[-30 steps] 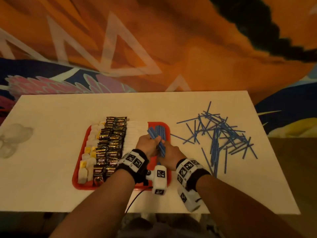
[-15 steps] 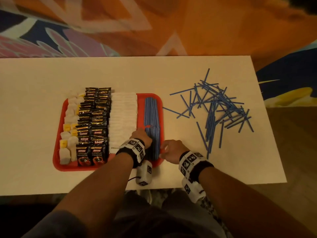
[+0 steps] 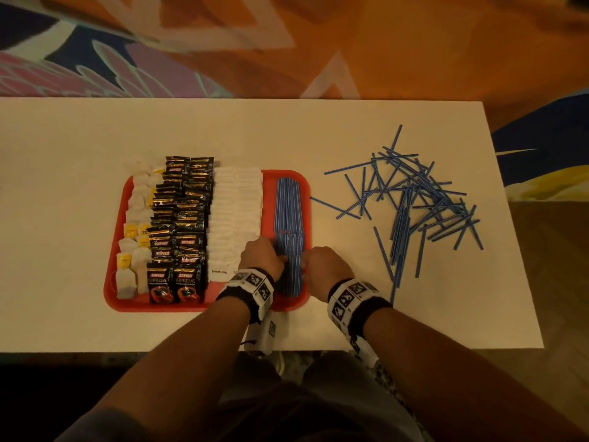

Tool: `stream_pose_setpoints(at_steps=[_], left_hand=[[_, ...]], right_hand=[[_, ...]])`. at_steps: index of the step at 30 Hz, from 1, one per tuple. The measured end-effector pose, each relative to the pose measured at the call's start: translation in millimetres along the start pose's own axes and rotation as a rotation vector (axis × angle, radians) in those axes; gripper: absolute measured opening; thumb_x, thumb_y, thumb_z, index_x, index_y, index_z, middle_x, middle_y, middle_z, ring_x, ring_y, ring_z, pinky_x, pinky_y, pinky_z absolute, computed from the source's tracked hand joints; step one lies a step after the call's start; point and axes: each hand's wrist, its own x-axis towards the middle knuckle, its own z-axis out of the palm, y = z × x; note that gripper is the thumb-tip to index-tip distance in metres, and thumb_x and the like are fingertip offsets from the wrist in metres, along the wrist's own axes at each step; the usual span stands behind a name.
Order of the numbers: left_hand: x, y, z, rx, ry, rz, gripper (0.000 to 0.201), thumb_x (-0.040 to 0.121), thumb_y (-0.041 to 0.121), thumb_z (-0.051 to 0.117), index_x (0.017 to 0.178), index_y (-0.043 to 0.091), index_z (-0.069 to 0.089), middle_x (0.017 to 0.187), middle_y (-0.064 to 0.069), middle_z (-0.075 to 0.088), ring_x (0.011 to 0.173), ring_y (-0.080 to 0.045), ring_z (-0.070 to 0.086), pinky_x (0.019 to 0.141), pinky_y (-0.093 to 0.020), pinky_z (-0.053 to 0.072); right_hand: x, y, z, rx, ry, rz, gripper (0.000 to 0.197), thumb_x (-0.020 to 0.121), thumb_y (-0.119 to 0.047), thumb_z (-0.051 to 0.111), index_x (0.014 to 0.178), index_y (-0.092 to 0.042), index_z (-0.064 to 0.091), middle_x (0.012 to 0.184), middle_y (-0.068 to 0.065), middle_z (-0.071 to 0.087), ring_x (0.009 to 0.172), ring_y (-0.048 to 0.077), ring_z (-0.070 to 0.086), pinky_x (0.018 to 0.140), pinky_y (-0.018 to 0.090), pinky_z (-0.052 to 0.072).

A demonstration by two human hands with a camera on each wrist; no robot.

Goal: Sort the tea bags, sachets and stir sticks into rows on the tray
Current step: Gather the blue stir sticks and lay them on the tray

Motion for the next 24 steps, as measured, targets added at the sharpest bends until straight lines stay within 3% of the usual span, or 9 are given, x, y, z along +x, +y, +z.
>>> stream_pose_setpoints(at_steps=[4,8,14,20,24], left_hand=[[-8.4,-11.9,3.2,0.033,0.024,0.201,0.023,0.091,0.018,0.063,0.112,0.01,0.066,0.112,-0.014,0.063,0.099,-0.033,0.063,0.081,-0.037,0.051],[-15.9,-27.3,11.8,0.116,-0.001,0.387,0.029,0.093,0.012,0.057,0.121,0.008,0.063,0.119,-0.013,0.06,0.103,-0.032,0.06,0.086,-0.042,0.052],[-25.6,-42.3,17.8,0.155,0.021,0.593,0.046,0.081,0.004,0.073,0.126,-0.003,0.061,0.123,-0.021,0.059,0.109,-0.04,0.058,0.087,-0.049,0.056],[-28.3,-32.7,11.4,0.149,0.036,0.581,0.043,0.09,0.01,0.064,0.131,0.001,0.059,0.133,-0.018,0.054,0.117,-0.038,0.054,0.09,-0.047,0.054],[-24.4,3.9,3.6,0.147,0.063,0.586,0.043,0.096,0.017,0.055,0.139,0.008,0.053,0.139,-0.012,0.048,0.124,-0.032,0.048,0.102,-0.042,0.045]], right_hand=[[8.5,-6.8,7.0,-0.188,0.102,-0.173,0.028,0.086,-0.013,0.062,0.113,-0.019,0.061,0.115,0.0,0.054,0.113,0.021,0.047,0.094,0.033,0.036],[8.8,-10.1,12.3,-0.268,0.104,-0.241,0.037,0.089,-0.019,0.062,0.125,-0.022,0.057,0.123,-0.001,0.052,0.122,0.02,0.042,0.103,0.039,0.029],[2.4,-6.6,9.6,-0.317,0.101,-0.257,0.042,0.092,-0.026,0.058,0.133,-0.019,0.051,0.136,0.002,0.046,0.132,0.02,0.037,0.111,0.042,0.024],[-1.4,-1.9,8.3,-0.243,0.141,-0.253,0.042,0.093,-0.025,0.055,0.134,-0.02,0.05,0.139,0.0,0.046,0.133,0.019,0.036,0.112,0.037,0.024],[-12.0,24.2,-5.2,-0.08,0.218,-0.049,0.041,0.092,-0.027,0.059,0.132,-0.024,0.051,0.135,-0.003,0.048,0.126,0.021,0.04,0.106,0.035,0.033]])
